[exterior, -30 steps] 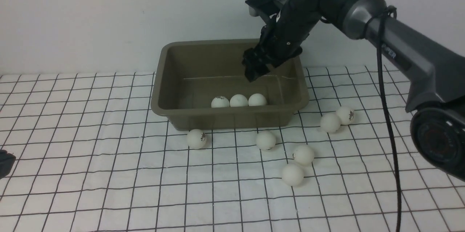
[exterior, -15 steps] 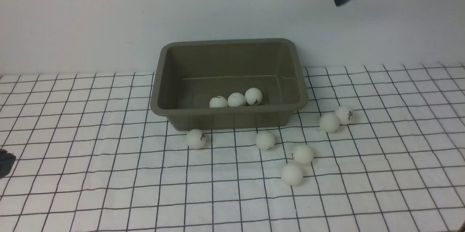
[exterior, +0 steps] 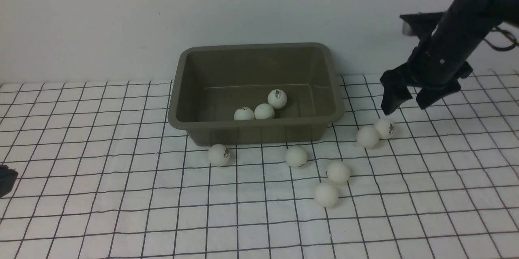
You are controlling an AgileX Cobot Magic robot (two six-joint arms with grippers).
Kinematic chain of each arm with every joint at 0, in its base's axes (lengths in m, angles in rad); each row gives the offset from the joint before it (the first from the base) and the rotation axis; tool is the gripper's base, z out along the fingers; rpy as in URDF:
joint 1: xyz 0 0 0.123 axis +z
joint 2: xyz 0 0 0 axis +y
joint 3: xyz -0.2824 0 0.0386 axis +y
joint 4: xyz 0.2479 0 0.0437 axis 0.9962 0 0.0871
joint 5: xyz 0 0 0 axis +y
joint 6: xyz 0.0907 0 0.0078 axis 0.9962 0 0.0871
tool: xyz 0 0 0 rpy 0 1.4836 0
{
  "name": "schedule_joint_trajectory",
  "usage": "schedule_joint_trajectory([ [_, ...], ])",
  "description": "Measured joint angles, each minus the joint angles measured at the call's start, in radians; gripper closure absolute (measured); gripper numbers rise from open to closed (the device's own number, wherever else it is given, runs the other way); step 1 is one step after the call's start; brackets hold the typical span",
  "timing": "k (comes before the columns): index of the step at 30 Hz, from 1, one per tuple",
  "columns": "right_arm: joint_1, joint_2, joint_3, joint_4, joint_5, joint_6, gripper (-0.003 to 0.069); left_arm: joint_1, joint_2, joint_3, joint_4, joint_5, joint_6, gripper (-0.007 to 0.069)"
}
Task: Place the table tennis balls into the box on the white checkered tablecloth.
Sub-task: 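Reach for and grasp a ping pong ball on the table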
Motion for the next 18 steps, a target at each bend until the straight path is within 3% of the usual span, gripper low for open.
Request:
schedule_joint_trajectory([
  [18,0.0,0.046,0.0,-0.008,-0.062,0.091,0.0123,0.0,0.0,0.0,0.0,0.0,0.0,0.0629],
])
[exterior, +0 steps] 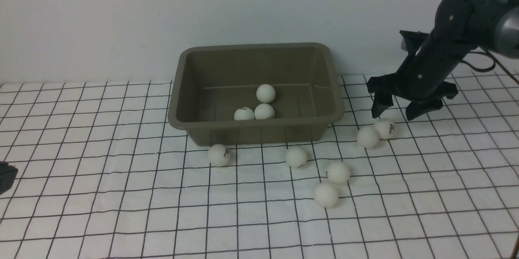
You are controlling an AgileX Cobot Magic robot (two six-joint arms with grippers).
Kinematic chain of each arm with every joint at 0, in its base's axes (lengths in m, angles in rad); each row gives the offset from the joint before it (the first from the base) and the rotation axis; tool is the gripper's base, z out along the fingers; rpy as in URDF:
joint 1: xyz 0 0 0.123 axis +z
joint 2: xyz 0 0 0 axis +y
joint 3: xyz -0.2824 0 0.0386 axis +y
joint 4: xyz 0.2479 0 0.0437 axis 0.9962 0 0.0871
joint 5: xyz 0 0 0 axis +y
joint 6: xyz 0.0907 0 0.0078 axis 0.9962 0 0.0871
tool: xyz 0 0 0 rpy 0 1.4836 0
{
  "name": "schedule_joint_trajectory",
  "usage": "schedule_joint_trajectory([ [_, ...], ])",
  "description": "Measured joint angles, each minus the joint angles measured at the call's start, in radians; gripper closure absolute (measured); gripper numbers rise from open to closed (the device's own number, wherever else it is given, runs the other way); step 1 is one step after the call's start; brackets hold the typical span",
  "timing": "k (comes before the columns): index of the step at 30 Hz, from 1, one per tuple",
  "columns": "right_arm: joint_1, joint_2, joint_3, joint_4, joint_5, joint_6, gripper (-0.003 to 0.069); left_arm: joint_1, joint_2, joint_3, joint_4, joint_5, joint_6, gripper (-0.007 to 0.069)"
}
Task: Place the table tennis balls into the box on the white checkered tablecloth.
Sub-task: 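Reach for and grasp a ping pong ball on the table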
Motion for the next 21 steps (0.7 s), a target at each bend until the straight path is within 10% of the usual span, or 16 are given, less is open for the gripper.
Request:
schedule_joint_trajectory([
  [21,0.0,0.0,0.0,-0.004,-0.048,0.015,0.0125,0.0,0.0,0.0,0.0,-0.003,0.004,0.0629],
])
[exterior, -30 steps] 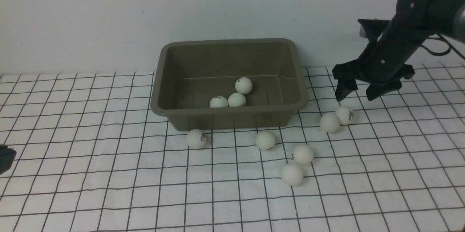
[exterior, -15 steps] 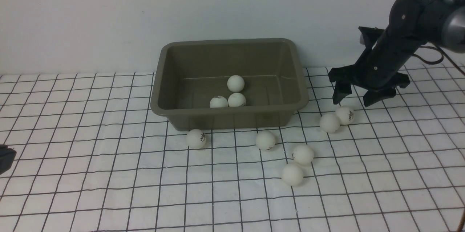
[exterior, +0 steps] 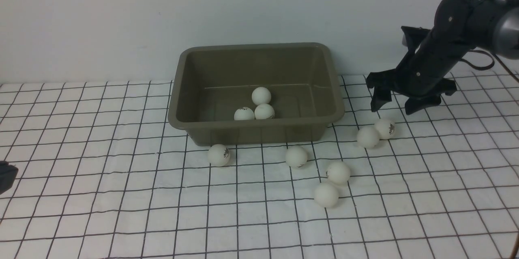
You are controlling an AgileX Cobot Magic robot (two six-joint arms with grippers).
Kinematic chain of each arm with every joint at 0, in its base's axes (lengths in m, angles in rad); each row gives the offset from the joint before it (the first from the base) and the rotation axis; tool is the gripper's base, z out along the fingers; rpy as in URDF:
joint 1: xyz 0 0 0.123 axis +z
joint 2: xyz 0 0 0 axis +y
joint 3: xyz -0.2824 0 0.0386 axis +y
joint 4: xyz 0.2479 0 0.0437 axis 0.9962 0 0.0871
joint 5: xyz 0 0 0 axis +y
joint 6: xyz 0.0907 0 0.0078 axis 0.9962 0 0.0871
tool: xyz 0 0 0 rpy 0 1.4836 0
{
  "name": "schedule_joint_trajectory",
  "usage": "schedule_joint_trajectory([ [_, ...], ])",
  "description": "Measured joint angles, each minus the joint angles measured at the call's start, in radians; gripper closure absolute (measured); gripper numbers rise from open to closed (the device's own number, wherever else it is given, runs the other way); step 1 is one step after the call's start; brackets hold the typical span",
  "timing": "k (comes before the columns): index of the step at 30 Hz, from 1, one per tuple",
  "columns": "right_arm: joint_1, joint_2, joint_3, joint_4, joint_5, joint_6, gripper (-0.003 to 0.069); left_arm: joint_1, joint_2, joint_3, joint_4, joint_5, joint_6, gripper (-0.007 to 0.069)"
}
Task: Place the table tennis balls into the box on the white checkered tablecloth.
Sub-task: 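Reach for and grasp a ping pong ball on the table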
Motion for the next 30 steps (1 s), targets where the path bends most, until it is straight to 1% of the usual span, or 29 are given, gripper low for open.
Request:
schedule_joint_trajectory([
  [20,0.027,0.086,0.0,-0.006,0.037,0.004,0.0131,0.0,0.0,0.0,0.0,-0.002,0.0,0.0629],
  [23,0.027,0.09,0.0,-0.015,0.045,0.004,0.0171,0.0,0.0,0.0,0.0,-0.002,0.0,0.0629],
  [25,0.027,0.092,0.0,-0.031,0.046,0.004,0.0234,0.0,0.0,0.0,0.0,-0.002,0.0,0.0629],
  [26,0.027,0.092,0.0,-0.043,0.047,0.004,0.0295,0.0,0.0,0.0,0.0,-0.002,0.0,0.0629],
  [27,0.027,0.092,0.0,-0.052,0.047,0.004,0.0308,0.0,0.0,0.0,0.0,-0.002,0.0,0.0629],
  [30,0.027,0.096,-0.021,-0.086,0.074,-0.009,0.0302,0.0,0.0,0.0,0.0,-0.003,0.0,0.0629],
])
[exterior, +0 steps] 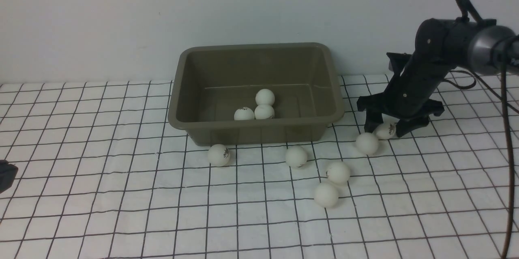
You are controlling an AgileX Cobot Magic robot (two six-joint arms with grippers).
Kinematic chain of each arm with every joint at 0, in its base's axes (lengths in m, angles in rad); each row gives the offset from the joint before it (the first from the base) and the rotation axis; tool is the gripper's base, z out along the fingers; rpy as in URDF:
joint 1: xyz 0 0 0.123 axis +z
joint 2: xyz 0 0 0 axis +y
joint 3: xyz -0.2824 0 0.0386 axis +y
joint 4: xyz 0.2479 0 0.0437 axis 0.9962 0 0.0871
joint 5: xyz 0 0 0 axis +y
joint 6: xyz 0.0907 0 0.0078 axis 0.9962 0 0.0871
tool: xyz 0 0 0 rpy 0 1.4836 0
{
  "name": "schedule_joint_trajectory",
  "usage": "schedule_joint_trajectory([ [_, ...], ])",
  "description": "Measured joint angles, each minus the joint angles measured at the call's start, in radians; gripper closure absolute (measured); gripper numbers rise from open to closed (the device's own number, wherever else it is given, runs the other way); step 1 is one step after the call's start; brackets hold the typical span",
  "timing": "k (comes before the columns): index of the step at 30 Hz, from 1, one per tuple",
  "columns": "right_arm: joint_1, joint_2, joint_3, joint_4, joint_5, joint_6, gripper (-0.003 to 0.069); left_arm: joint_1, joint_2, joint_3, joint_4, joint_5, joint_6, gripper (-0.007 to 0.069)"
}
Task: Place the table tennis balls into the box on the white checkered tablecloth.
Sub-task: 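Reach for and grasp a ping pong ball on the table, then release the ping pong ball into the bin and lift the gripper away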
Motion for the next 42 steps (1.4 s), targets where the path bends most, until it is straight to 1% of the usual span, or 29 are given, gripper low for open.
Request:
schedule_joint_trajectory([
  [5,0.0,0.004,-0.13,-0.03,0.094,-0.043,0.0302,0.0,0.0,0.0,0.0,0.0,0.0,0.0629],
  [7,0.007,-0.001,-0.252,-0.01,0.129,-0.069,0.0302,0.0,0.0,0.0,0.0,0.0,0.0,0.0629],
  [9,0.014,-0.003,-0.314,0.007,0.141,-0.08,0.0302,0.0,0.0,0.0,0.0,0.0,0.0,0.0629],
  [12,0.048,-0.004,-0.421,0.049,0.148,-0.127,0.0302,0.0,0.0,0.0,0.0,0.0,0.0,0.0629],
  [15,0.093,-0.004,-0.476,0.068,0.148,-0.163,0.0302,0.0,0.0,0.0,0.0,0.0,0.0,0.0629],
  [22,0.22,0.02,-0.502,0.053,0.132,-0.188,0.0302,0.0,0.0,0.0,0.0,0.0,0.0,0.0629],
  [25,0.251,0.041,-0.502,0.048,0.127,-0.19,0.0302,0.0,0.0,0.0,0.0,0.0,0.0,0.0629],
  [29,0.277,0.075,-0.502,0.051,0.127,-0.201,0.0302,0.0,0.0,0.0,0.0,0.0,0.0,0.0629],
  [37,0.286,0.116,-0.502,0.103,0.125,-0.242,0.0302,0.0,0.0,0.0,0.0,0.001,0.0,0.0629],
  [40,0.288,0.124,-0.502,0.116,0.123,-0.245,0.027,0.0,0.0,0.0,0.0,0.001,0.0,0.0629],
  [42,0.288,0.127,-0.508,0.116,0.124,-0.245,0.0218,0.0,0.0,0.0,0.0,0.001,0.0,0.0629],
])
